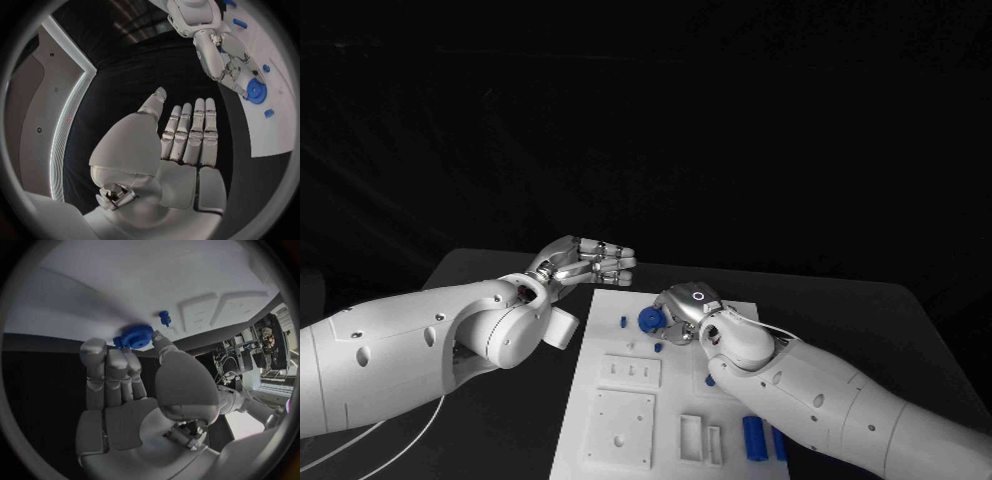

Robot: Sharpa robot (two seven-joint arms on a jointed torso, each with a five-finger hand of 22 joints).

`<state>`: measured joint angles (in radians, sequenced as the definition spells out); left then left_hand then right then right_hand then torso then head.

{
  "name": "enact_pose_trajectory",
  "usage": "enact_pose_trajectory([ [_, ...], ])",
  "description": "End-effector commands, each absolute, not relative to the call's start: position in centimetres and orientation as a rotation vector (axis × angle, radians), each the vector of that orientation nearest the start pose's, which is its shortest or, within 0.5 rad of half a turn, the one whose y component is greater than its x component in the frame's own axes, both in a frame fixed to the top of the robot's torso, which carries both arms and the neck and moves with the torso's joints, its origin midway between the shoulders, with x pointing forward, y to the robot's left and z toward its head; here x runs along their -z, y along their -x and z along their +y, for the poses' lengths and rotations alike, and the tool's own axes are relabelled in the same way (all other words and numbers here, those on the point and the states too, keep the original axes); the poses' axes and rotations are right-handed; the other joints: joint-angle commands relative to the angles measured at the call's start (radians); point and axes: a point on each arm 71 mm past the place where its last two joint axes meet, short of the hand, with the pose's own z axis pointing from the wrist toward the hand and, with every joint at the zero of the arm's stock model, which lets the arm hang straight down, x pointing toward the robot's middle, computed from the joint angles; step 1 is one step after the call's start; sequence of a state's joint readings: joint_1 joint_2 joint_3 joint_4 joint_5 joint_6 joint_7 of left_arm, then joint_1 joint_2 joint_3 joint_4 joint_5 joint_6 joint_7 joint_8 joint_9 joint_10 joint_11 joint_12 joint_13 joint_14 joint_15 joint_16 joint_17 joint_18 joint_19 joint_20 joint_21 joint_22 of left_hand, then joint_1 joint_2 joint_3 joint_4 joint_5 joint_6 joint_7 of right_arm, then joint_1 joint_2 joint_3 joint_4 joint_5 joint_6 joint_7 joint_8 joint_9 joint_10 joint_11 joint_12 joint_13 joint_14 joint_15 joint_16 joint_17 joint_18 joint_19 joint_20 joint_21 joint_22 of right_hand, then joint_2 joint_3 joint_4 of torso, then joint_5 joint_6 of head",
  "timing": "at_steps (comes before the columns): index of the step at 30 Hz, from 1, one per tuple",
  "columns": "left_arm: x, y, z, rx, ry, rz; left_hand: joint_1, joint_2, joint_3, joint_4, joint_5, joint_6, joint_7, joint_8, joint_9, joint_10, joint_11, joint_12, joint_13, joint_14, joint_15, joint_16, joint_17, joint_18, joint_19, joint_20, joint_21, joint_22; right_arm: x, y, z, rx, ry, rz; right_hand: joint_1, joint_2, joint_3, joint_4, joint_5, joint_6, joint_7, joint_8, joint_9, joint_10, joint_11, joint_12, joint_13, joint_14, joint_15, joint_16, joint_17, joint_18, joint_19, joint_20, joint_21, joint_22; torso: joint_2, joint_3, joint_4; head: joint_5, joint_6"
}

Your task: Assemble the parts on the task board

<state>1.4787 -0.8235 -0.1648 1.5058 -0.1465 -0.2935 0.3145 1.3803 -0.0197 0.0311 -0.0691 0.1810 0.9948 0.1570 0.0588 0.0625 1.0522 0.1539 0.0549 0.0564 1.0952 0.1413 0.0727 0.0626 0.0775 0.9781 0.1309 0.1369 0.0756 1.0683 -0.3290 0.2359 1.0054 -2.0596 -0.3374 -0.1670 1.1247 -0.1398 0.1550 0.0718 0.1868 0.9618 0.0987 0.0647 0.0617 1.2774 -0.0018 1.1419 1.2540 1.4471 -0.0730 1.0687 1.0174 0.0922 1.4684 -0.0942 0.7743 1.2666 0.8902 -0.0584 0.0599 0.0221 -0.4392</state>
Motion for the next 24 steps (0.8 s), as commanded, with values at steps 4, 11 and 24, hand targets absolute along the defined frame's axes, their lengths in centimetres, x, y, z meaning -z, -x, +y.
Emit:
enact_pose_trajectory([
  [4,8.7,-51.6,20.0,1.492,0.753,1.467,0.002,0.000,-0.003,-0.003,-0.002,-0.006,0.001,0.003,0.001,-0.007,0.001,0.003,0.002,-0.005,0.003,-0.002,0.001,0.001,0.004,0.002,0.007,-0.001,19.5,-55.8,-8.2,-0.409,0.394,1.449,-0.054,0.017,-0.003,0.039,0.054,-0.008,-0.002,-0.004,-0.001,-0.002,-0.006,-0.003,0.000,0.000,-0.004,0.004,0.006,0.011,0.051,-0.003,0.008,0.005,0.000,-0.0007,-0.0005,0.000,-0.005],
  [11,8.7,-51.6,20.1,1.491,0.755,1.467,0.002,-0.001,-0.002,-0.001,-0.003,-0.006,0.002,0.003,0.002,-0.009,0.002,0.004,0.002,-0.005,0.003,-0.001,0.001,0.002,0.004,0.002,0.007,-0.001,19.7,-55.9,-8.6,-0.405,0.388,1.470,-0.077,0.035,-0.002,0.025,0.072,0.015,-0.001,-0.003,0.000,0.000,-0.003,0.002,0.004,0.001,-0.002,0.005,0.012,0.012,0.052,-0.001,0.011,0.012,0.000,-0.0001,0.0001,0.000,-0.005],
  [24,8.7,-51.5,20.6,1.483,0.761,1.461,0.002,-0.001,-0.002,-0.001,-0.003,-0.006,0.002,0.003,0.002,-0.009,0.002,0.004,0.002,-0.005,0.003,-0.001,0.001,0.002,0.004,0.002,0.007,-0.001,19.4,-55.5,-10.7,-0.413,0.338,1.410,-0.081,0.041,0.006,0.021,0.113,0.060,0.003,-0.002,0.001,0.008,0.003,0.011,0.010,0.003,0.003,0.012,0.018,0.016,0.053,0.003,0.018,0.017,0.000,0.0017,-0.0026,0.001,-0.005],
])
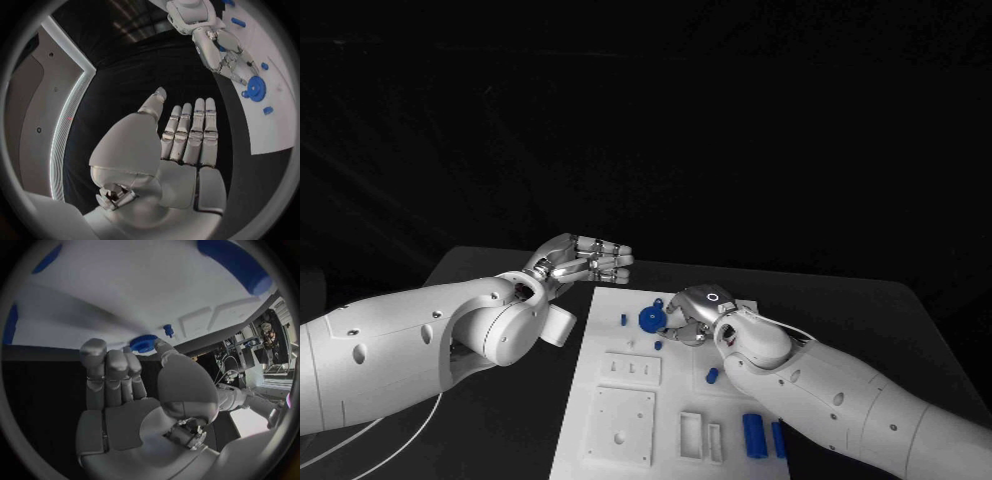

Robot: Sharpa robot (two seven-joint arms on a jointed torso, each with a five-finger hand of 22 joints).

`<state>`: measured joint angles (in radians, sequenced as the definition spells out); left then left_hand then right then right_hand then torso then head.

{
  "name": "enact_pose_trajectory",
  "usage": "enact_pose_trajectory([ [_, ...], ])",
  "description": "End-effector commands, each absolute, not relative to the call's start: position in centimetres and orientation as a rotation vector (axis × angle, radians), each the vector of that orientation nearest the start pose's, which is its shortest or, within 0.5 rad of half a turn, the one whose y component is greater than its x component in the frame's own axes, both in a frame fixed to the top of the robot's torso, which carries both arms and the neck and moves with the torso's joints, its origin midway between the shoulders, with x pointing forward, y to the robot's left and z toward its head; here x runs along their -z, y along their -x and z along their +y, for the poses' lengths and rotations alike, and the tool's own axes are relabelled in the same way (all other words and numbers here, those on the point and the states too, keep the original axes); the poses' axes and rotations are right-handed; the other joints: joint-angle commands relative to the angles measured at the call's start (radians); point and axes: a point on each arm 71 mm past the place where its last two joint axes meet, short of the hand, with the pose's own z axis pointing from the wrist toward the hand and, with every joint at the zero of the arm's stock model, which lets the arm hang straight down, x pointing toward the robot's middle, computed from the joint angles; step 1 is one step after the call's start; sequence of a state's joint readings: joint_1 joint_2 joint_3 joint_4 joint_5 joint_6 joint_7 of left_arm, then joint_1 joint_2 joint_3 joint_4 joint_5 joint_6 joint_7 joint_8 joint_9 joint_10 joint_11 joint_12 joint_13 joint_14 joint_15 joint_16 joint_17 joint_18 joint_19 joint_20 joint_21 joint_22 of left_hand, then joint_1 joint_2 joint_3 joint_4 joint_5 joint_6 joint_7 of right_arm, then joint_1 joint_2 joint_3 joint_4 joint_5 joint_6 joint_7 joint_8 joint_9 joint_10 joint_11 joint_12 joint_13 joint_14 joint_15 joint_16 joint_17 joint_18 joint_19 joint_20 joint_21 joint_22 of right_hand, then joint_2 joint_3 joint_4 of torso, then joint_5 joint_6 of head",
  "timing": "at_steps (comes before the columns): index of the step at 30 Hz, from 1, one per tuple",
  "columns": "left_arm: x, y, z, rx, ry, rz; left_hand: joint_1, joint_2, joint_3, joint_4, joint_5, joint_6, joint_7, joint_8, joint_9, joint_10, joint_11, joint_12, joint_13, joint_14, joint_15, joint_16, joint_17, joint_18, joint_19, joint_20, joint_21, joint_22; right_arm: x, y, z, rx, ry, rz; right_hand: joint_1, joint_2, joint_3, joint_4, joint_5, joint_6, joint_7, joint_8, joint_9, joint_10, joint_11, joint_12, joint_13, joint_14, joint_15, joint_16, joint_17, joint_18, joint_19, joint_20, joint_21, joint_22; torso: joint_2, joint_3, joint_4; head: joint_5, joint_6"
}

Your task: Assemble the parts on the task board

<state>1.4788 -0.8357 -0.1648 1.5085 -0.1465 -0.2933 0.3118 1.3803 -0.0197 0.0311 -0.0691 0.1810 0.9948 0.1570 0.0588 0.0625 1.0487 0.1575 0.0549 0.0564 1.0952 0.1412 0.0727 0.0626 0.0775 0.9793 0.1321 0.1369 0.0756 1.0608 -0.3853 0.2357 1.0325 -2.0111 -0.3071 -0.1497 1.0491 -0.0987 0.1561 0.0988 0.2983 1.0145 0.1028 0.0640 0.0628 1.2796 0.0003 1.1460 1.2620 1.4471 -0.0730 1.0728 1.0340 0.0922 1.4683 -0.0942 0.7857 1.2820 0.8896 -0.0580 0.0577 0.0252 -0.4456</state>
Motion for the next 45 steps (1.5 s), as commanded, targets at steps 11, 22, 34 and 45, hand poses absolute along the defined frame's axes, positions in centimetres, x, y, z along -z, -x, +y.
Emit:
enact_pose_trajectory([
  [11,8.7,-51.4,21.3,1.474,0.767,1.452,0.003,-0.002,0.000,0.002,-0.002,-0.005,0.001,0.003,0.002,-0.005,-0.003,0.004,0.002,-0.005,0.003,-0.001,0.001,0.002,0.003,0.001,0.007,-0.001,16.3,-54.5,-14.5,-0.514,0.190,1.256,0.057,-0.045,0.034,-0.034,-0.057,0.012,0.000,-0.002,0.000,0.012,0.003,0.013,0.005,0.002,0.005,0.013,0.005,0.018,0.053,0.005,0.015,0.008,-0.001,0.0021,-0.0040,-0.014,0.010],
  [22,8.7,-51.7,22.2,1.451,0.773,1.418,0.012,0.002,0.006,-0.005,0.007,0.005,-0.003,0.003,0.002,0.009,-0.007,0.004,0.002,0.000,0.000,-0.001,0.001,0.002,0.006,-0.001,0.009,0.000,16.1,-54.9,-23.0,-0.654,0.090,1.358,0.209,-0.018,-0.012,-0.219,-0.065,0.037,0.000,-0.002,0.000,0.005,0.007,0.005,-0.004,0.001,0.004,0.005,0.005,0.003,0.050,0.005,0.009,0.022,-0.007,0.0162,-0.0363,-0.019,0.011],
  [34,9.3,-52.0,22.9,1.437,0.783,1.415,0.013,0.003,0.008,-0.007,0.007,0.006,-0.003,0.003,0.002,0.012,-0.008,0.004,0.001,0.001,0.000,-0.001,0.001,0.002,0.007,-0.002,0.010,0.000,17.4,-55.5,-28.0,-0.637,0.043,1.442,0.236,-0.022,-0.088,-0.222,-0.073,0.018,-0.006,-0.002,0.000,-0.004,0.003,-0.006,-0.012,0.000,0.000,-0.005,0.009,0.000,0.049,0.001,-0.008,0.029,-0.007,0.0188,-0.0379,-0.031,0.003],
  [45,9.5,-52.0,23.1,1.433,0.787,1.420,0.008,0.004,0.009,-0.014,0.006,0.003,-0.003,0.003,0.001,0.007,-0.007,0.003,0.001,0.001,0.000,-0.002,0.001,0.001,0.006,-0.002,0.010,-0.001,19.0,-55.8,-28.7,-0.628,0.022,1.495,0.246,-0.022,-0.098,-0.215,-0.078,0.006,-0.004,-0.002,0.000,-0.008,0.003,-0.009,-0.014,-0.001,0.000,-0.013,0.010,-0.001,0.050,0.000,-0.019,0.035,-0.006,0.0161,-0.0359,-0.038,-0.004],
])
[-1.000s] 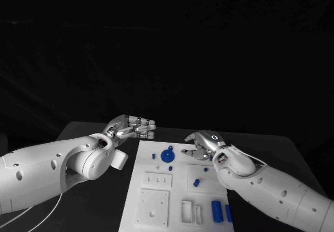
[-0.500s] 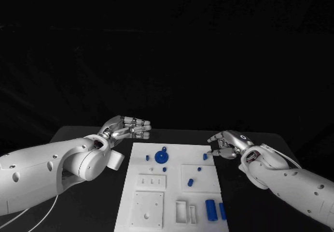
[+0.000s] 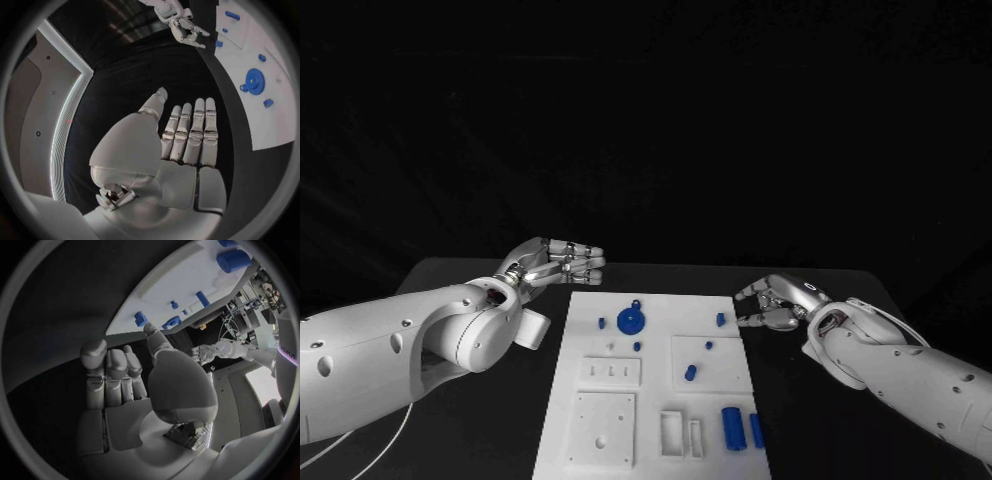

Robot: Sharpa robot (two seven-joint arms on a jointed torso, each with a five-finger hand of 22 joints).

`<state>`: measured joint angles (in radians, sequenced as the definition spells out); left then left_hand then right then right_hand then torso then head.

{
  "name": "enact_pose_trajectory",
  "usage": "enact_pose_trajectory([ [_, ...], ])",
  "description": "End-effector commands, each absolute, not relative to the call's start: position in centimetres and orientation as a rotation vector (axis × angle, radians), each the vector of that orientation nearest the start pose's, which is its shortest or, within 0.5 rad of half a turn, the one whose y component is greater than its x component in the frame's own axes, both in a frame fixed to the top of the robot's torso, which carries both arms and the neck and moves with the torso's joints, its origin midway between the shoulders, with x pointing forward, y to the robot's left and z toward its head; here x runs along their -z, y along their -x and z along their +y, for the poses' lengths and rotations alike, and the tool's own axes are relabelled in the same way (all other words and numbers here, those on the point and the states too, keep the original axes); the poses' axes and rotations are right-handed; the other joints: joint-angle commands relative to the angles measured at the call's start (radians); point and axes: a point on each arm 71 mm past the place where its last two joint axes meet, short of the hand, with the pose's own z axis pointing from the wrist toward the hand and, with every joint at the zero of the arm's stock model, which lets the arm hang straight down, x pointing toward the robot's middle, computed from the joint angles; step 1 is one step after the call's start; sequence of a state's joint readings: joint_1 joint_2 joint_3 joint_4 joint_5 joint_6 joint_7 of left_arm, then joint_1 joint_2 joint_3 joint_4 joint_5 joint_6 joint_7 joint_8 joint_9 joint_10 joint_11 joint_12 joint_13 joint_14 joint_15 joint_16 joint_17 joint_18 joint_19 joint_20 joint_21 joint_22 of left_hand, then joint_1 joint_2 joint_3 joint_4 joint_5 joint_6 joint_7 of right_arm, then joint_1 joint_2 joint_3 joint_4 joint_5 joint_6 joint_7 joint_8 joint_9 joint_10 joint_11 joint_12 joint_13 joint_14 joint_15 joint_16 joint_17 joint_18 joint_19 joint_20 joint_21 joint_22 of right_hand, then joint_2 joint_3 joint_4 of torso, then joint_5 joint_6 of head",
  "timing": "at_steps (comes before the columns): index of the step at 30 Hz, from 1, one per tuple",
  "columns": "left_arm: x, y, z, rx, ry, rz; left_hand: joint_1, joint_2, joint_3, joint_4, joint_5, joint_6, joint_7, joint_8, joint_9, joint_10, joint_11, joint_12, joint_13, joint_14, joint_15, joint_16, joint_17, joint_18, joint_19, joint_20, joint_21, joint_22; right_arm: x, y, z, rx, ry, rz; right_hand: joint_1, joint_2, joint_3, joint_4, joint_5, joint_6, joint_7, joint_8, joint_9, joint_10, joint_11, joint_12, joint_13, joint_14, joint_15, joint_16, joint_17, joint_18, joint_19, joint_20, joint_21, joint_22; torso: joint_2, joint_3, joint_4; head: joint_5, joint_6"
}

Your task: Assemble the parts on the task board

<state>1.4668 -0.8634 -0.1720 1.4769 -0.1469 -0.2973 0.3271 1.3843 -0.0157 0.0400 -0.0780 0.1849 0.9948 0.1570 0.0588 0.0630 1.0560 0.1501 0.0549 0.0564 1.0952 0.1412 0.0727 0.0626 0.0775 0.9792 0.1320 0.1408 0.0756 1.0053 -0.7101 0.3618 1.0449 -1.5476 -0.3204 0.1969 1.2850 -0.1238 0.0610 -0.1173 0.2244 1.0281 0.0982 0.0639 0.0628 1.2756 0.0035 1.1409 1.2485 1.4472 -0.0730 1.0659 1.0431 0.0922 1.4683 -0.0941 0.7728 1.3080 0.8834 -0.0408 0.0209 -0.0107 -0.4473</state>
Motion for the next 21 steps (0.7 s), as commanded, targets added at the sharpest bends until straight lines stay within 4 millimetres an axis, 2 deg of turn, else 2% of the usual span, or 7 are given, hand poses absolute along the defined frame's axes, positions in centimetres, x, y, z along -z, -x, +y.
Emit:
enact_pose_trajectory([
  [1,9.6,-52.1,23.1,1.433,0.788,1.421,0.004,0.000,0.000,-0.006,0.002,0.003,-0.003,0.003,0.001,0.000,0.000,0.003,0.001,0.001,0.000,-0.002,0.001,0.001,0.006,-0.002,0.006,-0.001,19.3,-55.9,-28.6,-0.630,0.015,1.502,0.009,0.005,-0.001,0.002,-0.005,-0.006,0.000,-0.002,0.000,-0.004,-0.001,-0.003,0.000,0.000,0.000,-0.006,0.002,-0.002,0.050,0.000,-0.006,0.011,0.001,-0.0012,0.0016,-0.003,-0.004],
  [11,9.9,-52.1,23.0,1.435,0.790,1.429,0.004,0.000,0.000,-0.006,0.002,0.003,-0.003,0.003,0.001,0.000,0.000,0.003,0.001,0.001,0.000,-0.002,0.001,0.001,0.006,-0.002,0.006,-0.001,21.1,-56.5,-27.9,-0.641,-0.019,1.534,0.001,0.011,0.004,0.005,0.000,-0.001,-0.002,-0.001,0.000,-0.002,-0.001,0.001,0.003,0.001,-0.001,-0.002,0.008,-0.002,0.051,-0.001,-0.004,0.015,-0.001,-0.0027,0.0031,-0.011,-0.013],
  [15,9.9,-52.0,23.0,1.434,0.791,1.430,0.002,0.001,-0.001,-0.008,0.002,0.003,-0.002,0.003,0.001,-0.002,0.000,0.003,0.001,0.000,0.000,-0.001,0.001,0.001,0.005,-0.002,0.006,-0.001,21.5,-56.7,-27.7,-0.642,-0.025,1.542,-0.002,0.012,0.006,0.005,-0.001,0.001,-0.001,-0.001,0.000,-0.001,-0.001,0.001,0.004,0.002,-0.001,0.000,0.010,-0.002,0.052,-0.001,-0.003,0.017,0.002,-0.0012,0.0071,-0.015,-0.015],
  [21,9.9,-52.0,23.0,1.433,0.792,1.432,0.002,0.001,-0.001,-0.008,0.002,0.003,-0.002,0.003,0.001,-0.002,0.000,0.003,0.001,0.000,0.000,-0.001,0.001,0.001,0.005,-0.002,0.006,-0.001,21.8,-56.8,-27.3,-0.645,-0.030,1.546,-0.007,0.017,0.014,0.004,-0.006,0.002,-0.002,-0.002,0.000,-0.001,-0.002,0.002,0.005,0.001,-0.001,0.000,0.014,-0.002,0.052,-0.001,-0.002,0.021,0.002,-0.0004,0.0070,-0.013,-0.019],
])
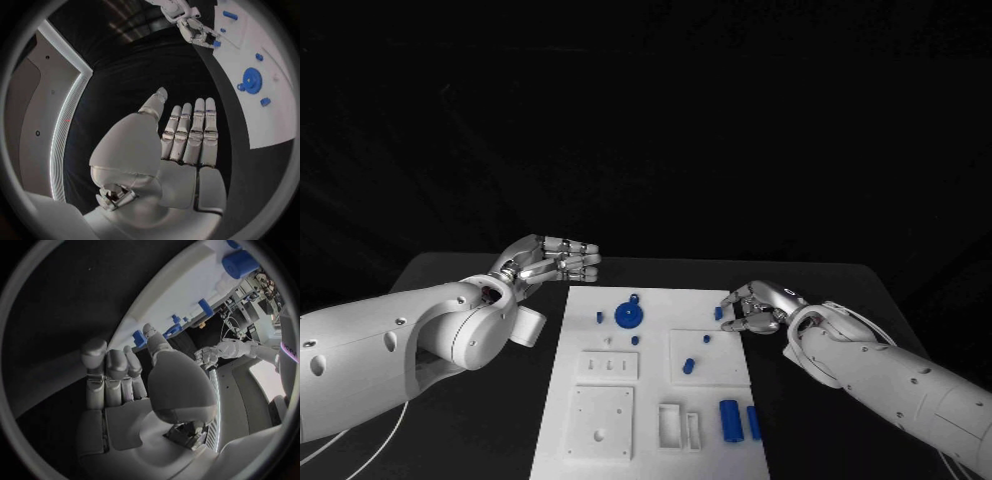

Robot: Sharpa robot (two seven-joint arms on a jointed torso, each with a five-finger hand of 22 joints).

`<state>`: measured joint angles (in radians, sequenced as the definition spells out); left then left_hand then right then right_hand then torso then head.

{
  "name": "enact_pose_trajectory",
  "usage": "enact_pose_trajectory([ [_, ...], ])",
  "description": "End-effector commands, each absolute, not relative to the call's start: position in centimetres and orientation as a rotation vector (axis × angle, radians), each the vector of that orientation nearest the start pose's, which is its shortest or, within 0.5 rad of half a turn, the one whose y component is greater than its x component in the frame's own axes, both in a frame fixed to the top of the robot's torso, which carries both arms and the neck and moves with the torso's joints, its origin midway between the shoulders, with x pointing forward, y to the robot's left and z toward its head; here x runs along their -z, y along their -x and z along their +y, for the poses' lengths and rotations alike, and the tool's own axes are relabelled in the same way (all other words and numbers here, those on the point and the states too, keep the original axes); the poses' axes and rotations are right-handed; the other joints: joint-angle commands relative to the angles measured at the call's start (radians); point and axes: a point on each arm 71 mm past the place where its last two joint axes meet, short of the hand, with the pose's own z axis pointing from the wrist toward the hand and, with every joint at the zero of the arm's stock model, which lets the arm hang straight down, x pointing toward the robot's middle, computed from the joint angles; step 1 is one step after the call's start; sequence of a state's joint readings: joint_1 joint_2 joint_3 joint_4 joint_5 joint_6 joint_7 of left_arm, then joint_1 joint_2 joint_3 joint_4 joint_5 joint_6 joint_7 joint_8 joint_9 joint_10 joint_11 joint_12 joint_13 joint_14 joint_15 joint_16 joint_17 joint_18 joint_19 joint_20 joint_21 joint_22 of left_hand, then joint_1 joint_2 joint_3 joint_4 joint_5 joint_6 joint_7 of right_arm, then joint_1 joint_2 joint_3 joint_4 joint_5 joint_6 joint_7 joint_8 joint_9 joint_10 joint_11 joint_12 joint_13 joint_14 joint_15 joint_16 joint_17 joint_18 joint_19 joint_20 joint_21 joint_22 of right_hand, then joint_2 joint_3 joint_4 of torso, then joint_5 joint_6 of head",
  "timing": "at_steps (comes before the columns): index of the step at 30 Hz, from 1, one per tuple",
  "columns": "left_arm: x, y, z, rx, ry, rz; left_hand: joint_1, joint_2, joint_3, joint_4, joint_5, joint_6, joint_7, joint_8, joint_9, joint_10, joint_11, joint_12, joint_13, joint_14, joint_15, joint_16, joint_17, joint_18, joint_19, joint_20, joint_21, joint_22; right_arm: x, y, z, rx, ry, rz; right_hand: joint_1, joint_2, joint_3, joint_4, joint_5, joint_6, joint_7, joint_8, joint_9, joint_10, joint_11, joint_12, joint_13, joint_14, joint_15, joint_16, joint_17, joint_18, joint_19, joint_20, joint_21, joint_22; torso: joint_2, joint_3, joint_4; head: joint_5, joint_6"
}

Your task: Assemble the parts on the task board

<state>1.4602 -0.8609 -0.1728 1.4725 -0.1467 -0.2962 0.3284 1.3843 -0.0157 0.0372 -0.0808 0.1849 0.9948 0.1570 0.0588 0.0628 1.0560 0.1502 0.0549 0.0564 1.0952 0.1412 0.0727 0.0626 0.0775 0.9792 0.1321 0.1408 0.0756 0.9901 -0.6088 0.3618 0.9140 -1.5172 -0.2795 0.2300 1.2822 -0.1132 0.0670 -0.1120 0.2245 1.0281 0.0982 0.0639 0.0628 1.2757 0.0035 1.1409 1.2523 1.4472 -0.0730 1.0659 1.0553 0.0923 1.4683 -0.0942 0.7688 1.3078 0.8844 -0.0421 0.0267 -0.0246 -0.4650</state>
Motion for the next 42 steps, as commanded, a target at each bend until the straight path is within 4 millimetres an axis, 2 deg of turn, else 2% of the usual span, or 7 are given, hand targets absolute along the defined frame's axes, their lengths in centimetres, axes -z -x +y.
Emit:
enact_pose_trajectory([
  [1,9.93,-52.04,23.03,1.433,0.792,1.432,0.002,0.001,0.002,-0.005,0.002,0.003,-0.002,0.003,0.001,-0.002,0.000,0.003,0.001,0.000,0.000,-0.001,0.001,0.001,0.005,-0.002,0.006,-0.001,21.83,-56.82,-27.21,-0.645,-0.030,1.546,-0.005,0.008,0.009,0.000,-0.007,0.003,-0.002,-0.002,0.000,-0.001,-0.002,0.003,0.001,0.001,-0.001,0.001,0.002,-0.002,0.052,-0.001,0.002,0.022,0.000,0.0003,0.0010,0.002,-0.002],
  [11,9.95,-52.00,22.98,1.434,0.792,1.436,0.002,0.001,0.001,-0.006,0.002,0.001,-0.002,0.003,0.001,-0.003,0.001,0.004,0.001,-0.001,0.001,-0.002,0.001,0.001,0.005,-0.002,0.006,-0.001,22.00,-56.99,-26.90,-0.633,-0.041,1.539,-0.019,0.019,0.039,-0.002,-0.021,0.007,0.003,-0.002,-0.001,0.002,0.002,0.007,0.004,0.003,0.003,0.005,0.010,0.000,0.053,0.002,0.003,0.030,-0.001,0.0008,-0.0020,0.001,0.000],
  [21,9.97,-51.95,22.98,1.434,0.793,1.439,0.002,0.001,0.001,-0.005,0.001,0.001,-0.001,0.003,0.001,-0.003,0.001,0.004,0.001,-0.001,0.001,-0.001,0.001,0.001,0.004,-0.001,0.006,-0.001,22.10,-57.10,-26.64,-0.624,-0.045,1.533,-0.025,0.029,0.077,-0.010,-0.048,0.010,0.003,-0.002,0.000,0.002,0.002,0.007,0.004,0.003,0.003,0.005,0.013,0.003,0.053,0.003,0.003,0.034,-0.001,0.0007,0.0010,0.004,0.000],
  [26,9.98,-51.94,22.99,1.433,0.793,1.441,0.002,0.001,0.000,-0.003,0.001,0.000,-0.001,0.003,0.001,-0.003,0.001,0.004,0.001,-0.001,0.001,-0.001,0.001,0.001,0.004,-0.001,0.006,-0.001,22.11,-57.12,-26.45,-0.624,-0.046,1.531,-0.032,0.037,0.118,-0.019,-0.079,0.018,0.003,-0.002,0.000,0.004,0.002,0.011,0.005,0.004,0.002,0.007,0.016,0.002,0.054,0.003,0.004,0.036,-0.002,0.0010,-0.0006,0.005,-0.002],
  [30,9.98,-51.94,22.96,1.434,0.793,1.442,0.002,0.001,0.000,-0.003,0.001,0.000,-0.001,0.003,0.001,-0.003,0.001,0.004,0.001,-0.001,0.001,-0.001,0.001,0.001,0.004,-0.001,0.006,-0.001,22.14,-57.14,-26.32,-0.626,-0.046,1.532,-0.042,0.043,0.142,-0.028,-0.088,0.026,0.002,-0.002,-0.001,0.007,0.002,0.013,0.007,0.004,0.001,0.007,0.017,0.001,0.054,0.002,0.006,0.038,-0.002,0.0014,-0.0014,0.005,-0.001],
  [42,10.00,-51.92,22.94,1.434,0.793,1.446,0.002,0.001,0.000,-0.003,0.001,0.000,-0.001,0.003,0.001,-0.003,0.001,0.004,0.001,-0.001,0.001,-0.001,0.001,0.001,0.004,-0.001,0.006,-0.001,22.23,-57.18,-26.23,-0.626,-0.048,1.537,-0.050,0.058,0.164,-0.043,-0.104,0.049,-0.002,-0.002,0.000,0.009,0.001,0.016,0.009,0.004,0.000,0.008,0.019,-0.001,0.054,0.001,0.008,0.040,-0.002,0.0018,-0.0009,0.003,0.001],
])
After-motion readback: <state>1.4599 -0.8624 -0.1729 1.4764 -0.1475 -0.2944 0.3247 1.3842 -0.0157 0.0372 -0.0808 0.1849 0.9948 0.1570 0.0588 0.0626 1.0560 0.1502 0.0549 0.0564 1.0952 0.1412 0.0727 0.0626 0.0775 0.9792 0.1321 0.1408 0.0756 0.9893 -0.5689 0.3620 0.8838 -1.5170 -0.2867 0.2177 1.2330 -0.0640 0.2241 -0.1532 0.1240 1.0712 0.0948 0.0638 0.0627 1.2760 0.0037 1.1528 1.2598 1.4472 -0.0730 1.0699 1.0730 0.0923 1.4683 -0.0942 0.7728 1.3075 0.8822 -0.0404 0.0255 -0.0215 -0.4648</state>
